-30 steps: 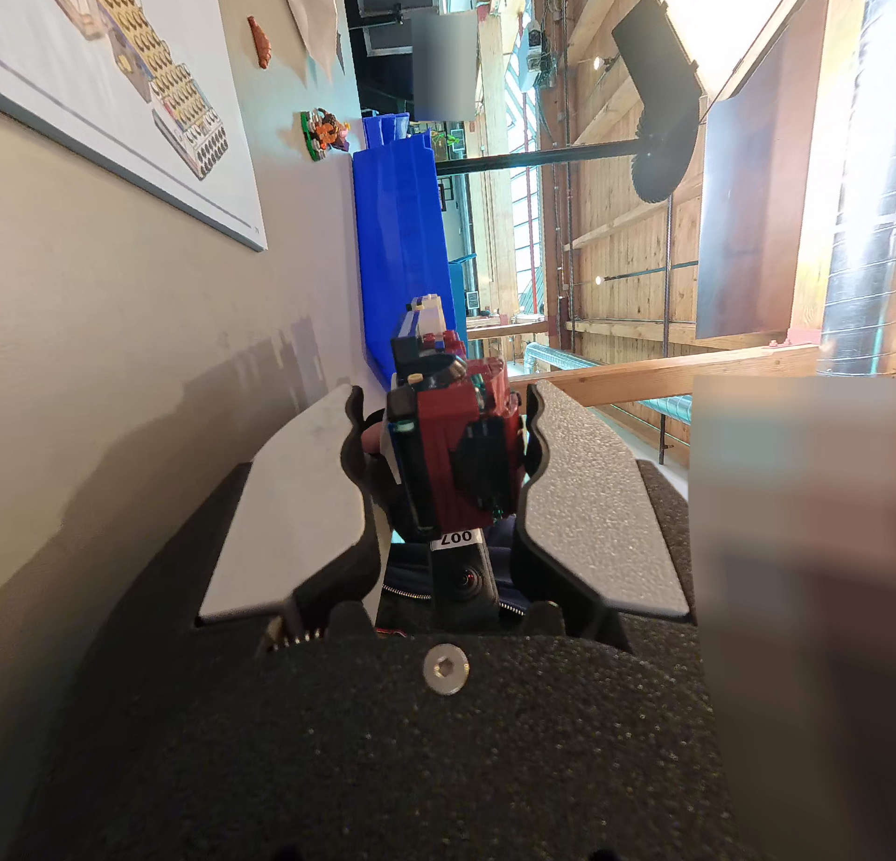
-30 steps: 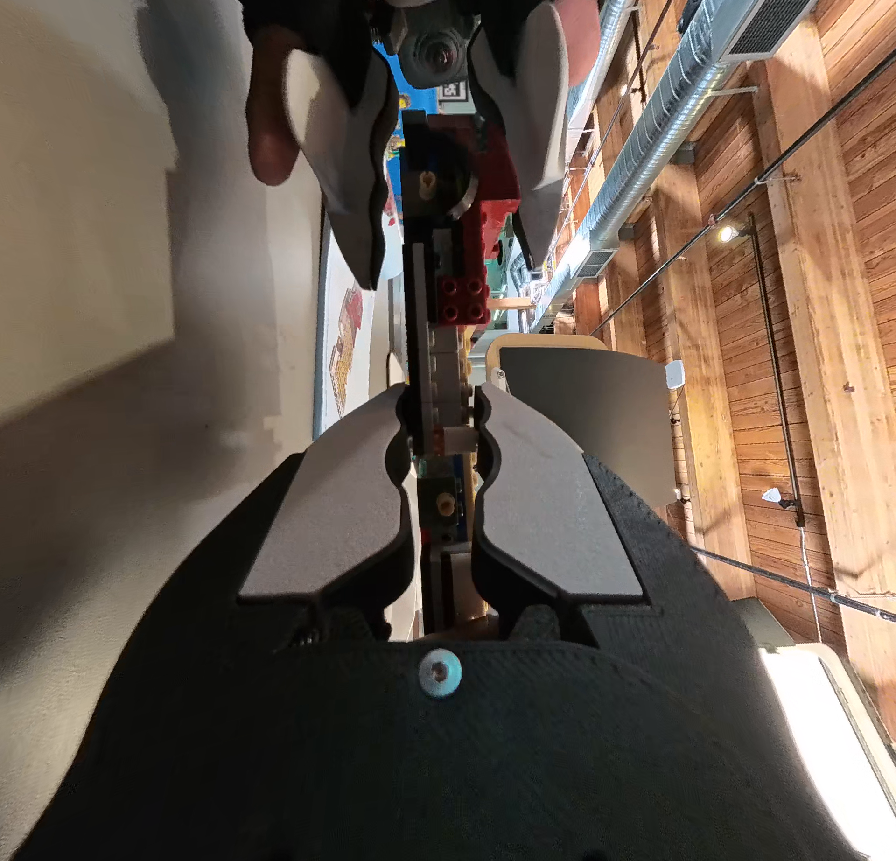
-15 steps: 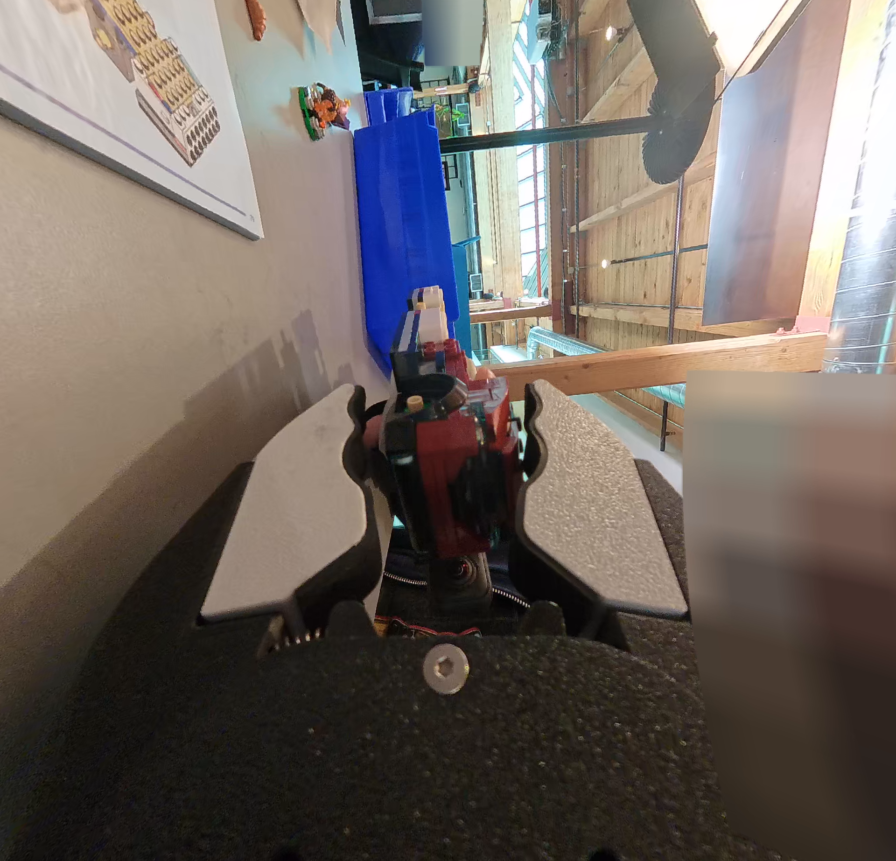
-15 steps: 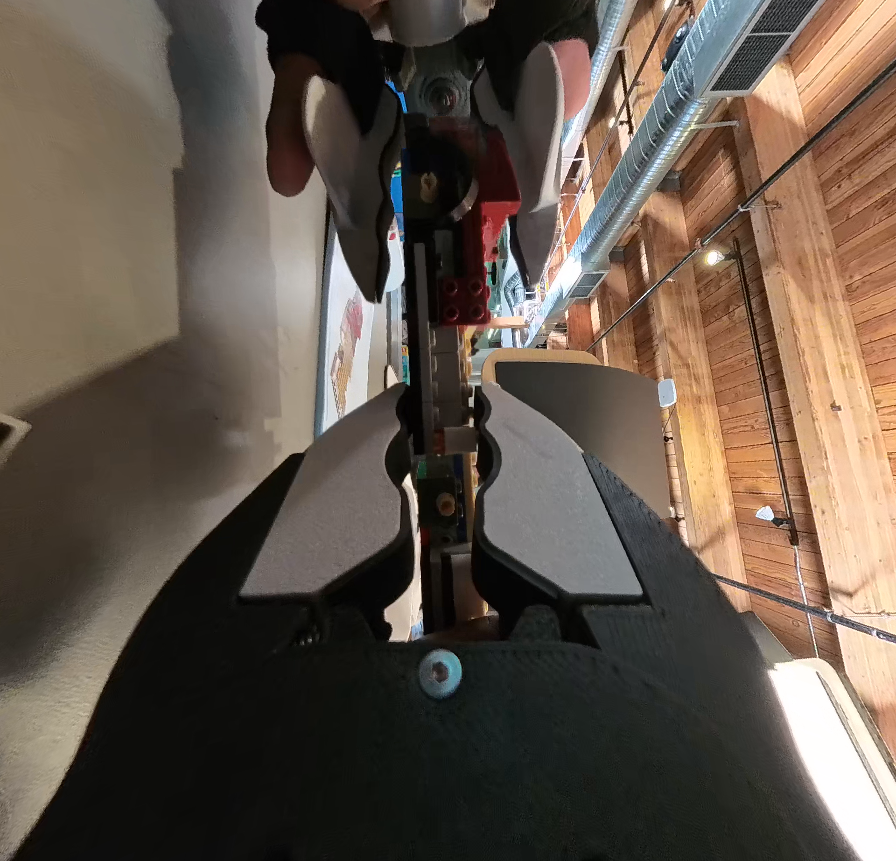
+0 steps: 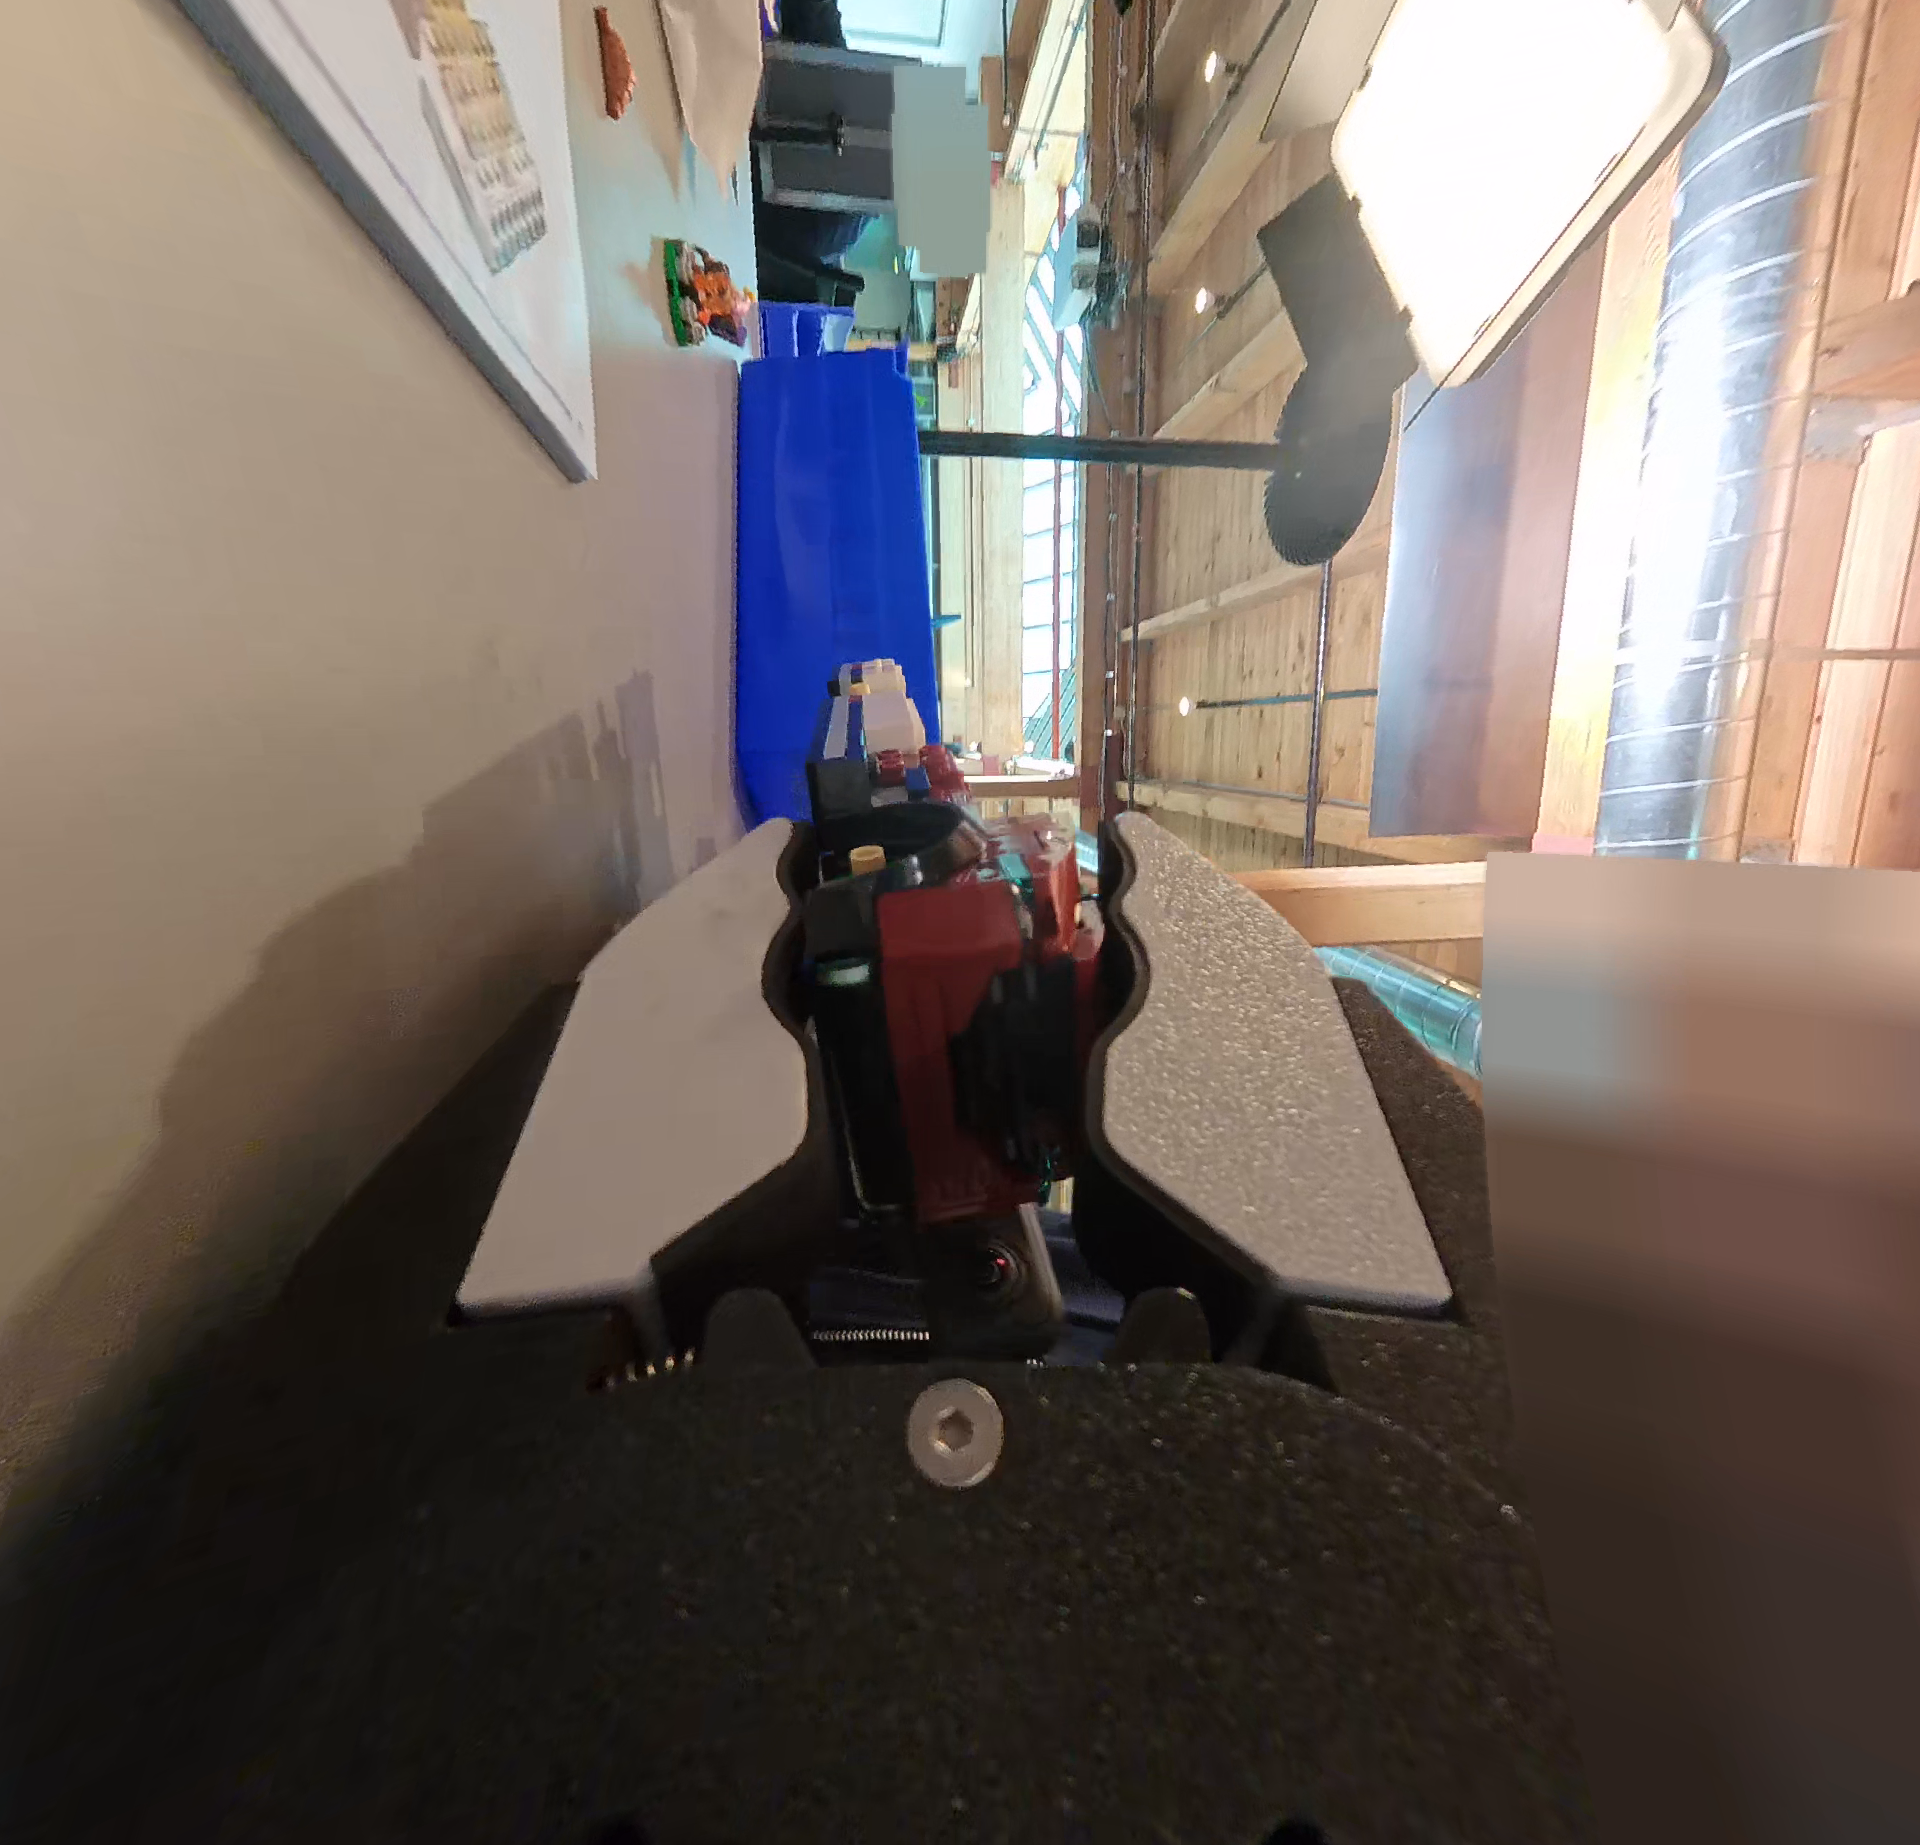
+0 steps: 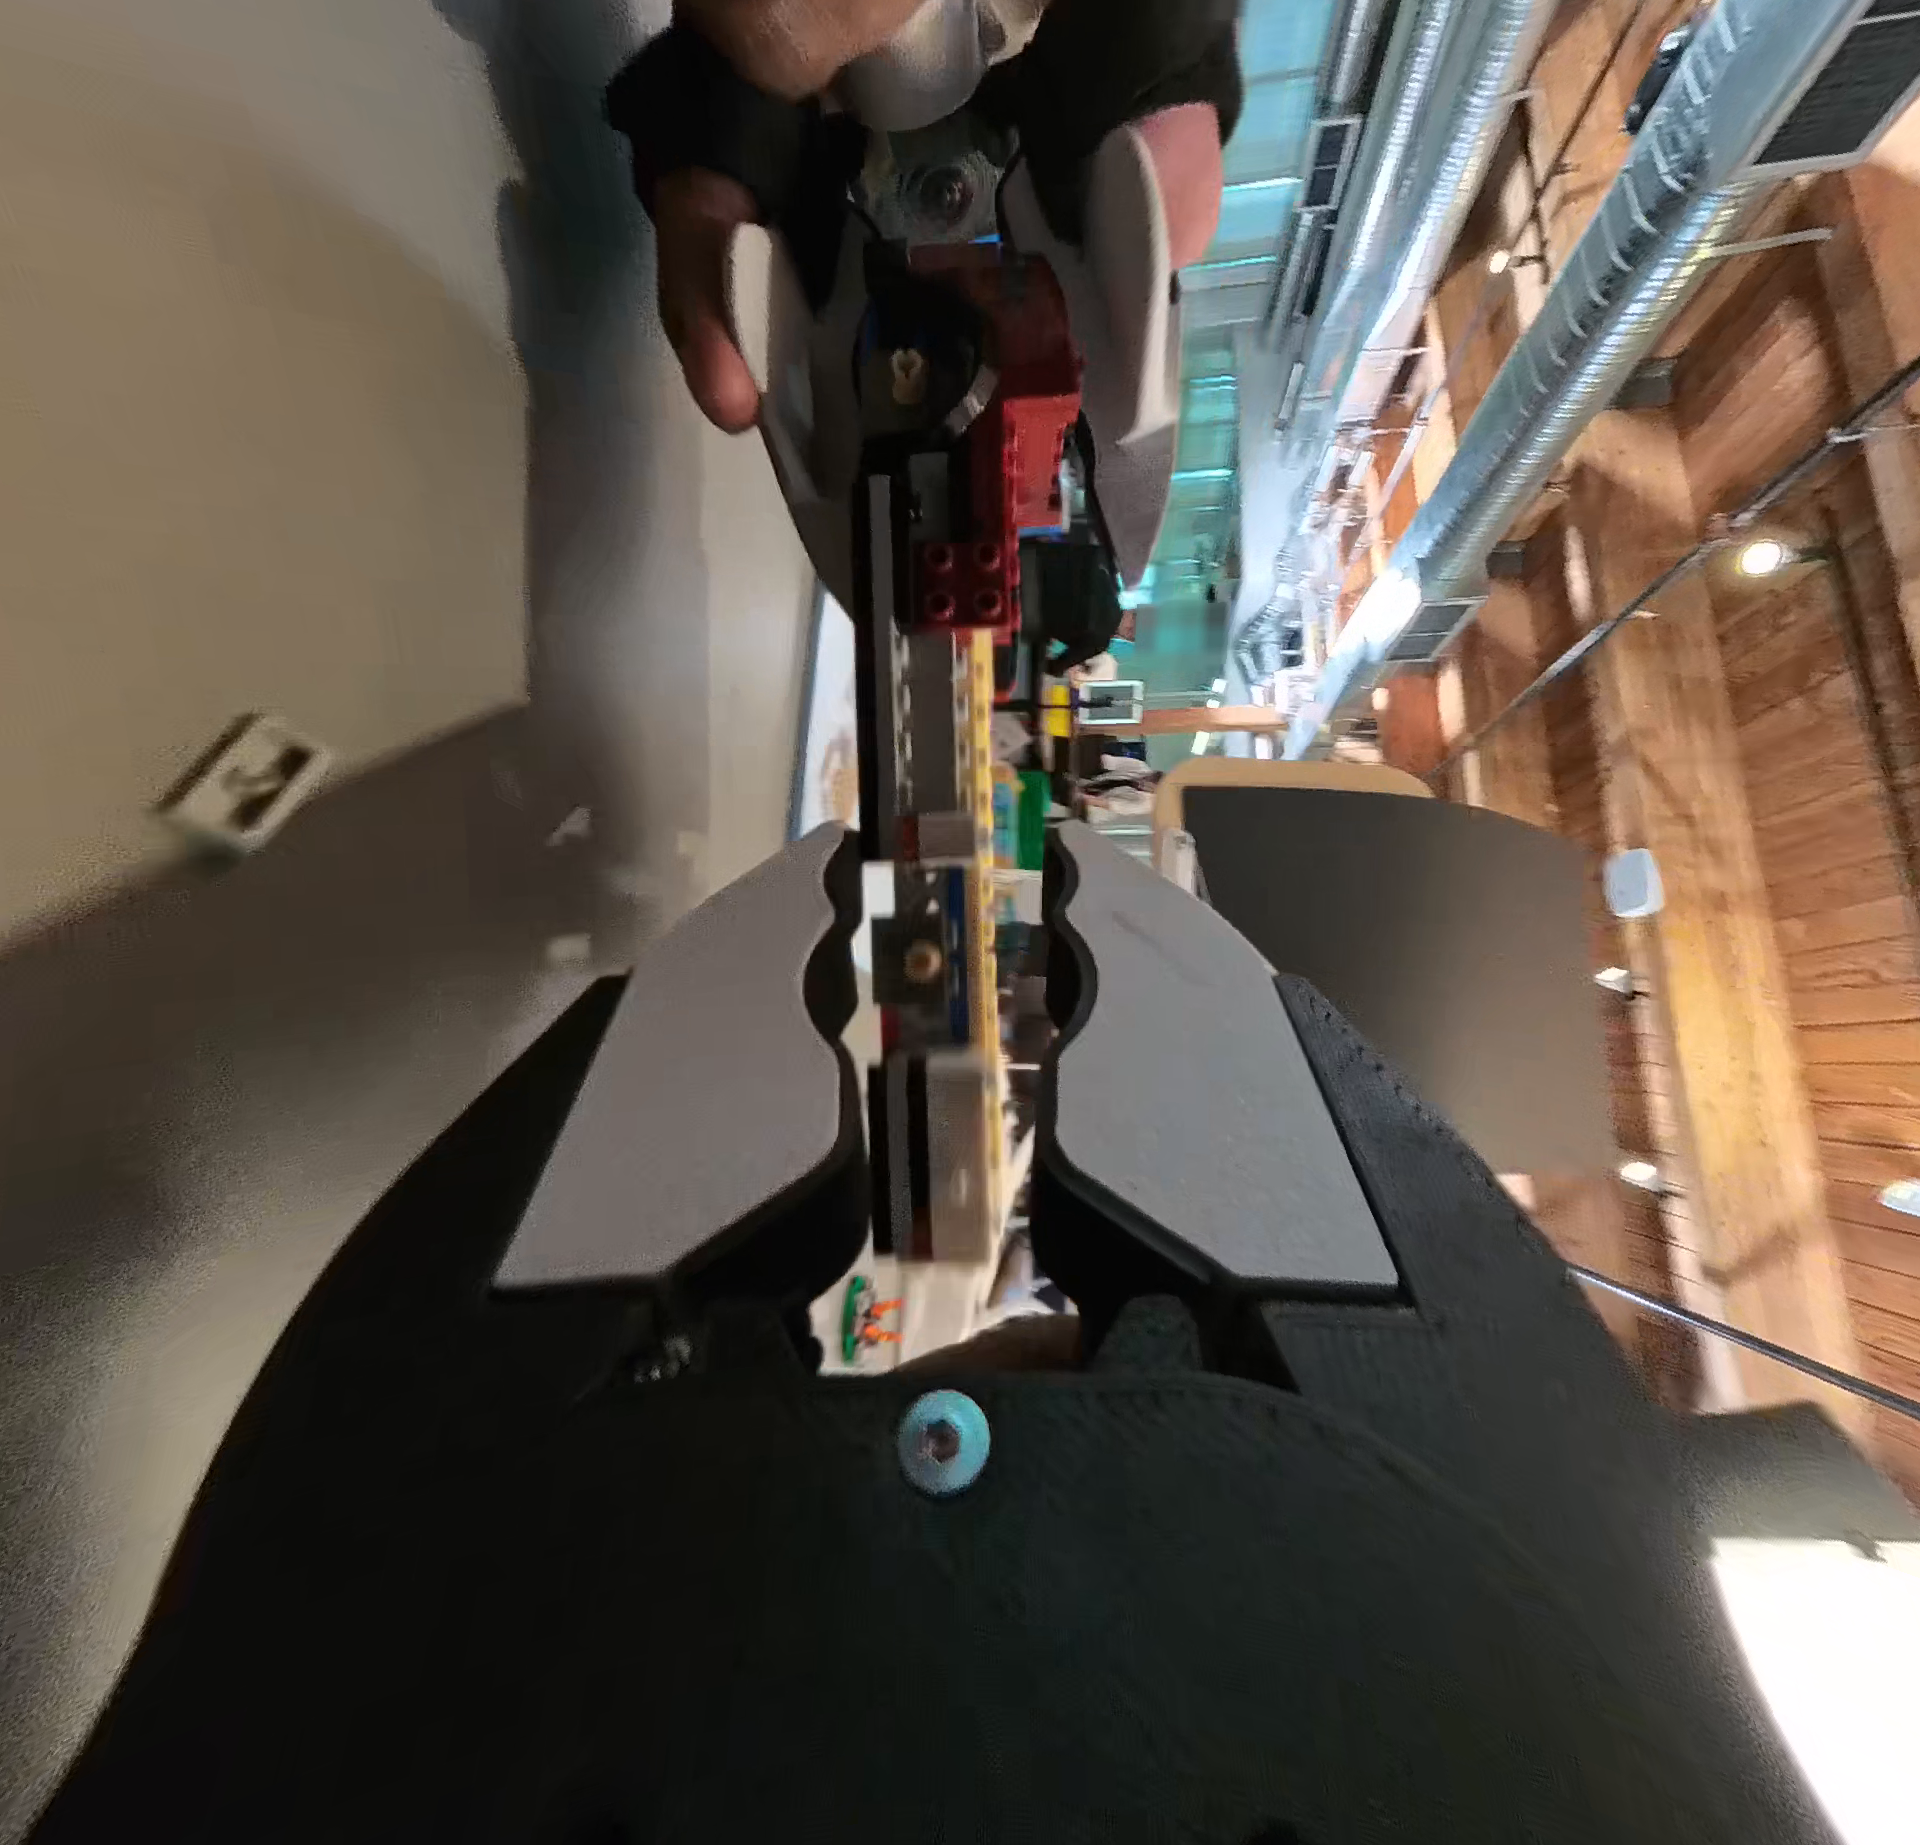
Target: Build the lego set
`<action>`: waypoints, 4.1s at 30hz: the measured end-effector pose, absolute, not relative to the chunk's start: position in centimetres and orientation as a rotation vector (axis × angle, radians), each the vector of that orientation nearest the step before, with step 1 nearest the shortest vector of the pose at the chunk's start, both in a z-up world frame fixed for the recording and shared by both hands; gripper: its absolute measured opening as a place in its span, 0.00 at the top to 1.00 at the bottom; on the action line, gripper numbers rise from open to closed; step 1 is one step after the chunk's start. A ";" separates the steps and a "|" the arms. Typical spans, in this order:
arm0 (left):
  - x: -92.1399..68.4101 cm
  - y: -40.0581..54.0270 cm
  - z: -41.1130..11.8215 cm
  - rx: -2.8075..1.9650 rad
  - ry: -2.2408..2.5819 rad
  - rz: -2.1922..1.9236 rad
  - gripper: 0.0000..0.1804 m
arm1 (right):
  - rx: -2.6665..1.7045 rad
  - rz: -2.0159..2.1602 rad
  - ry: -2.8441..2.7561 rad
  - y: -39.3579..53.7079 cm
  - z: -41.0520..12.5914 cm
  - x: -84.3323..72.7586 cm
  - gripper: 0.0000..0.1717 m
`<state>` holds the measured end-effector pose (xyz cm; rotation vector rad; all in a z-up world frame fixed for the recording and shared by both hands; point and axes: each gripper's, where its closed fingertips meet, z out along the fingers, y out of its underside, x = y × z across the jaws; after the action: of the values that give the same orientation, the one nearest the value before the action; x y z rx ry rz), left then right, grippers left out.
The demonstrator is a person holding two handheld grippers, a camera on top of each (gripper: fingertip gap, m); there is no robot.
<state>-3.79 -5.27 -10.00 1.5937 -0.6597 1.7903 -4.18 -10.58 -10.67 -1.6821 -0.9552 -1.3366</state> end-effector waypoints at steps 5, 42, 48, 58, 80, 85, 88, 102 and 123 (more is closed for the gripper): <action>-3.8 -4.0 -10.4 1.676 -0.583 1.858 0.71 | -2.088 -0.686 -0.746 -14.3 -13.8 -6.9 0.82; -3.4 -2.3 -10.8 1.782 -0.589 2.049 0.71 | -2.284 -0.266 0.285 -17.5 -14.5 -5.5 0.89; -3.4 -2.5 -10.9 1.786 -0.617 2.052 0.71 | -2.369 -0.241 0.227 -14.9 -16.6 -5.1 0.87; -3.7 -2.4 -10.8 1.777 -0.628 2.067 0.71 | -2.428 -0.078 0.253 -13.2 -17.4 -6.4 0.87; -3.7 -2.8 -11.0 1.731 -0.622 2.016 0.71 | -2.408 0.107 -0.126 -12.3 -17.4 -5.7 0.90; -3.7 -2.9 -11.0 1.722 -0.614 2.001 0.71 | -2.379 0.133 -0.177 -12.2 -16.5 -6.5 0.91; -3.7 -2.9 -11.0 1.708 -0.604 1.995 0.71 | -2.291 0.183 -0.288 -11.6 -13.8 -8.3 0.91; -4.1 -2.8 -10.5 1.635 -0.554 2.000 0.71 | -2.198 0.100 -0.440 -3.0 -9.1 -8.2 0.91; -3.8 -3.8 -11.6 1.744 -0.664 1.933 0.71 | -2.279 -0.046 -0.250 -9.9 -11.0 -6.7 0.91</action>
<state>-3.80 -3.78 -11.57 1.7435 -0.6638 1.9326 -6.66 -9.92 -11.02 -2.2786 -0.2504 -0.0459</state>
